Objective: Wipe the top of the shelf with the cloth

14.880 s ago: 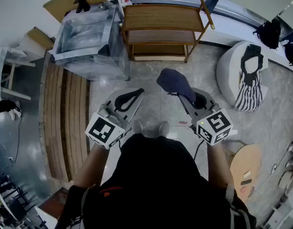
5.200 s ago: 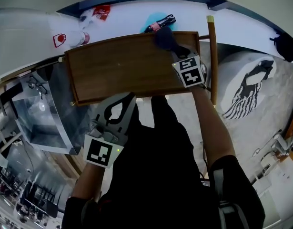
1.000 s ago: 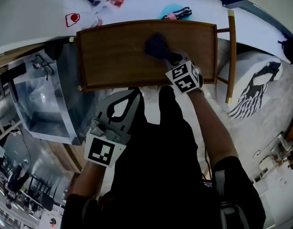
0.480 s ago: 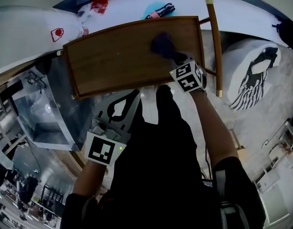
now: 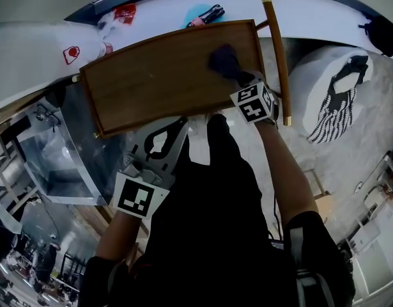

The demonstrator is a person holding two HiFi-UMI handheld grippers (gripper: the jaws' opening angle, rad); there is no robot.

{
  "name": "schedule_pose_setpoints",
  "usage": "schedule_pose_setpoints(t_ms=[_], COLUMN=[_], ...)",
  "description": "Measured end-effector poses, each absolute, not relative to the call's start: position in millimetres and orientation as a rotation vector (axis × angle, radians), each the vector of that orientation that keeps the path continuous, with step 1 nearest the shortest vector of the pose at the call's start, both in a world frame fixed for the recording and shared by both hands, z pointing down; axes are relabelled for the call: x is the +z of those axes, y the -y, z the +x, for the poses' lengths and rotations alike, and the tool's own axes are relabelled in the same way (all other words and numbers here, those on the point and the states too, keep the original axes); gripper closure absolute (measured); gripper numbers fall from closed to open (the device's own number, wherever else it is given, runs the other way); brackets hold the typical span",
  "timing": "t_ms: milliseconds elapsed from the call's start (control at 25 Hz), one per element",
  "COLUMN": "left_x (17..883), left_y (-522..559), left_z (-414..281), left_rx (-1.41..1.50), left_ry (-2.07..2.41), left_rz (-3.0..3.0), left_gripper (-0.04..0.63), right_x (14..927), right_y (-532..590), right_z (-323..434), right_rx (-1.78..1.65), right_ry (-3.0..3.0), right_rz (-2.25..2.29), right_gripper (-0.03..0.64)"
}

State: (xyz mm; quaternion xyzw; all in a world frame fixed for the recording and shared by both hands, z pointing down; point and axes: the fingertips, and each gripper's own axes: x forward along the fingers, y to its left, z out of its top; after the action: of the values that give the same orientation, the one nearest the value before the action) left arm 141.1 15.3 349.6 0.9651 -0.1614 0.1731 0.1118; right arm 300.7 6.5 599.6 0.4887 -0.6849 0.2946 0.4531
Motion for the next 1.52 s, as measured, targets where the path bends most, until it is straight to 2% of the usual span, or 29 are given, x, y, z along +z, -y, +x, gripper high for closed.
schedule_pose_setpoints(t_ms=[200,360,1040,1320,1520], left_x=[339,330,331,344,356], left_y=[-11,-3,24,18,11], left_z=[138,119,-74,-132,-159], left_rx=[0.478,0.456,0.419,0.388,0.377], left_ry=[0.467,0.52,1.015,1.131,1.173], left_rz=[2.859,2.867,2.649,2.561,2.512], left_gripper=[0.575,0.575,0.575,0.575,0.575], right_x=[577,545,532,544,563], right_y=[-5,10,49,33,20], right_z=[300,269,-28,-116,-151], right_rx=[0.732,0.658,0.501,0.455,0.448], right_ry=[1.704,1.806,2.147,2.195,2.186], right_rz=[1.266,1.234,0.661,0.481,0.405], right_gripper=[0.557,0.558,0.557,0.558,0.557])
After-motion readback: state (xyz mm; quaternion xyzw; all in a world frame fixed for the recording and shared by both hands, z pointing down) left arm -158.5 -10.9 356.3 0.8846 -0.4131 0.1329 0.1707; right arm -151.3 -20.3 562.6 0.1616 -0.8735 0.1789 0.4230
